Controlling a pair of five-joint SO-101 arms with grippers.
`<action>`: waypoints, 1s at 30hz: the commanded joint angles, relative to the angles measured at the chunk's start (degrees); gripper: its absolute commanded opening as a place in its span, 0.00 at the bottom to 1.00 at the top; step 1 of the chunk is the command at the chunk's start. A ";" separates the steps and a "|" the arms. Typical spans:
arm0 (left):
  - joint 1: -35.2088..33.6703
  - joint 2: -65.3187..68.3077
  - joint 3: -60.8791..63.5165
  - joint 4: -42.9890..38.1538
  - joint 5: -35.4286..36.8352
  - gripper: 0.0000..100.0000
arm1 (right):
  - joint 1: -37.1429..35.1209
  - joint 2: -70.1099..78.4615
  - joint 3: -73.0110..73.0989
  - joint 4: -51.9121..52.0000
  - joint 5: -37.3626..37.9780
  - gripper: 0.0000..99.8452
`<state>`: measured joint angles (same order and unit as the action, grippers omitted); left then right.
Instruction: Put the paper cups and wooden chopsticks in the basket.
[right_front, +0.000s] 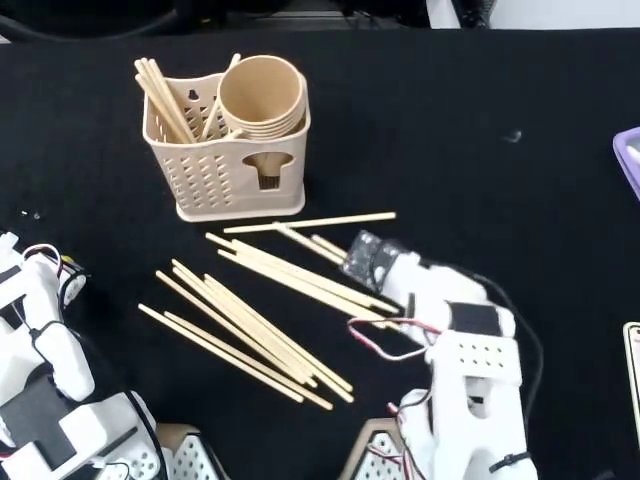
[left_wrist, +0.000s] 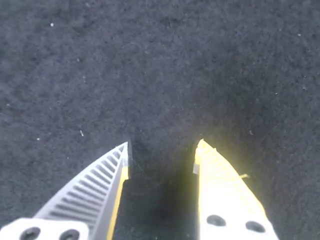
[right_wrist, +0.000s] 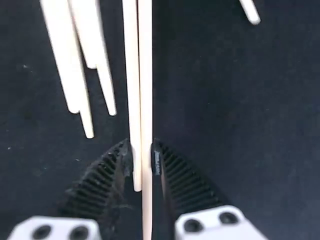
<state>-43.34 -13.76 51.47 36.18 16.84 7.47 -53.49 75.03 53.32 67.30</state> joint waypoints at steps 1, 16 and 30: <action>0.66 -0.79 -1.01 0.09 0.18 0.22 | 1.49 0.22 1.27 -2.20 0.97 0.01; 0.48 -0.79 -0.92 0.26 0.18 0.22 | 8.35 11.47 1.63 -13.54 0.62 0.01; 0.48 -0.79 -1.01 0.26 0.18 0.22 | -6.07 40.66 -25.89 -6.42 -18.11 0.19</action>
<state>-43.34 -13.76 51.47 36.18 16.84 6.86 -15.96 54.99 46.11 53.76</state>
